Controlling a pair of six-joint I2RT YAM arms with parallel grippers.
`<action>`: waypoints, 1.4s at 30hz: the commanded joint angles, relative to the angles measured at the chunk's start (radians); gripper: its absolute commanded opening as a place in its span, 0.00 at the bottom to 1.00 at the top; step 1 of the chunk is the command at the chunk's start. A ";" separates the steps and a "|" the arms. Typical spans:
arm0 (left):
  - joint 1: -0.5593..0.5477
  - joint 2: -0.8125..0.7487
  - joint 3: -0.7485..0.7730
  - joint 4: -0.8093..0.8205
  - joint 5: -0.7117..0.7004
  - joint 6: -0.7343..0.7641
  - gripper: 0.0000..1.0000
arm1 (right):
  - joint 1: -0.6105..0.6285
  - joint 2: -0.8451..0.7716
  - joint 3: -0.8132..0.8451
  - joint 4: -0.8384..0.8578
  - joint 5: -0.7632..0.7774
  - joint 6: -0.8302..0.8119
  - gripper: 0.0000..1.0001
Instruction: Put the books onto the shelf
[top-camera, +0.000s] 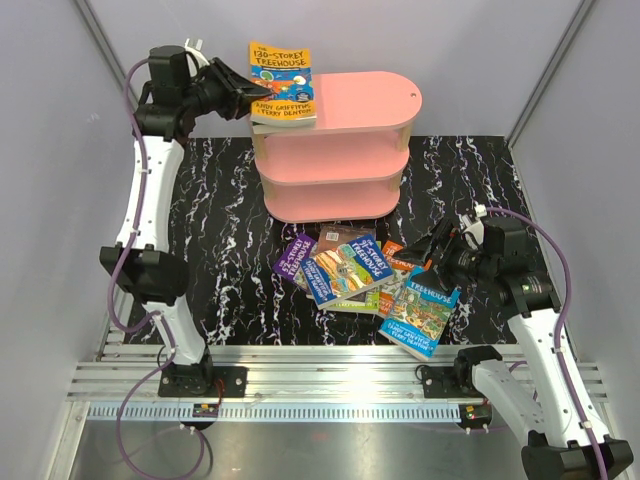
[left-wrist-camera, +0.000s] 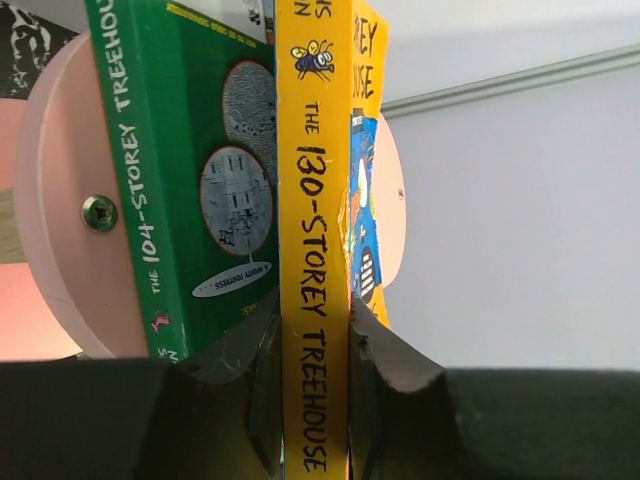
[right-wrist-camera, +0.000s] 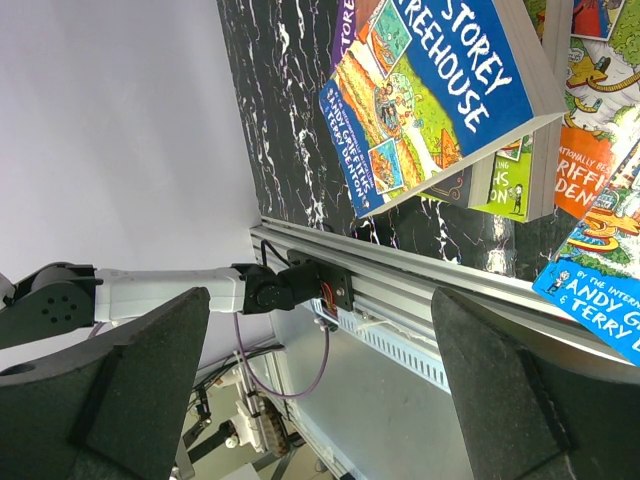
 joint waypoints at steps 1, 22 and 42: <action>-0.008 0.012 0.052 0.024 -0.066 0.025 0.00 | 0.002 -0.009 0.000 0.032 -0.029 -0.024 1.00; 0.055 0.049 0.206 -0.250 -0.077 0.281 0.99 | 0.004 -0.009 0.005 0.003 -0.048 -0.056 1.00; 0.172 -0.522 -0.465 -0.106 -0.224 0.363 0.99 | 0.004 0.009 -0.110 0.073 -0.092 -0.026 1.00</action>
